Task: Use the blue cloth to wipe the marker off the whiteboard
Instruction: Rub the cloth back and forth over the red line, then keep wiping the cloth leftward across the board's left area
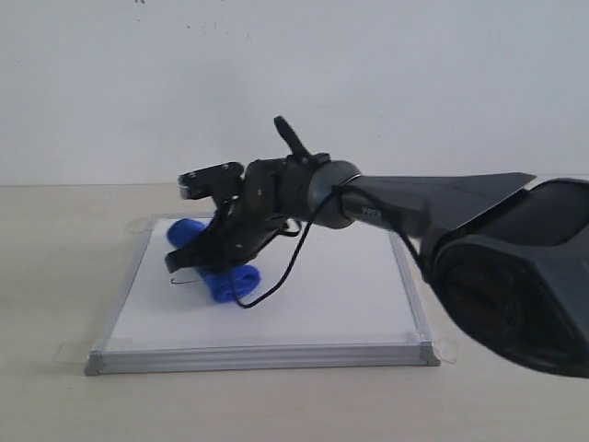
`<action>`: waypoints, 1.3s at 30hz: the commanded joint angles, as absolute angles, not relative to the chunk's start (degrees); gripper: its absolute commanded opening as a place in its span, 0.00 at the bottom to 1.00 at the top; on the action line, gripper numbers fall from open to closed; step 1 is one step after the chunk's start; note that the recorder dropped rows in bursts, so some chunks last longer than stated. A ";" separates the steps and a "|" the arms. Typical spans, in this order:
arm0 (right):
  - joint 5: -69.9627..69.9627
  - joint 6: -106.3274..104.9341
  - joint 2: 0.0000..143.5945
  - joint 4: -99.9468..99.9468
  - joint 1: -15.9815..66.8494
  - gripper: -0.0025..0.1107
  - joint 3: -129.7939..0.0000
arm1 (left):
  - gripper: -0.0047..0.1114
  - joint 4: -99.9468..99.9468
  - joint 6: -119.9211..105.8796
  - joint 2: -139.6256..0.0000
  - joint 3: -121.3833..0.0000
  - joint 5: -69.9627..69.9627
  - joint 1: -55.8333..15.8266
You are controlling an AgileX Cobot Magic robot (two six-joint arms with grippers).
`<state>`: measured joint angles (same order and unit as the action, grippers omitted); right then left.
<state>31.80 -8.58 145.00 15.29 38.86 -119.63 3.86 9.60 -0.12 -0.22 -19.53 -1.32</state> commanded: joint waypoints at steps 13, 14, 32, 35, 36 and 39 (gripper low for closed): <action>34.83 -1.82 148.03 6.55 34.20 0.02 -124.06 | 0.07 3.89 9.34 0.00 0.00 -19.37 -1.61; 34.43 -1.56 148.01 6.45 34.27 0.02 -124.06 | 0.07 3.89 9.34 0.00 0.00 -19.37 -1.61; 35.26 -18.32 145.17 15.69 40.35 0.02 -124.06 | 0.07 3.89 9.34 0.00 0.00 -19.37 -1.61; 38.96 -14.80 146.24 10.68 37.07 0.02 -124.06 | 0.07 3.89 9.34 0.00 0.00 -19.37 -1.61; 40.58 -6.38 146.95 1.45 36.37 0.02 -124.06 | 0.07 3.89 9.34 0.00 0.00 -19.37 -1.61; 43.42 4.14 147.05 -10.78 36.64 0.02 -124.06 | 0.07 3.89 9.34 0.00 0.00 -19.37 -1.61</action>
<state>39.64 0.30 146.39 -4.70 36.83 -124.46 3.86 9.60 -0.12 -0.22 -19.53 -1.32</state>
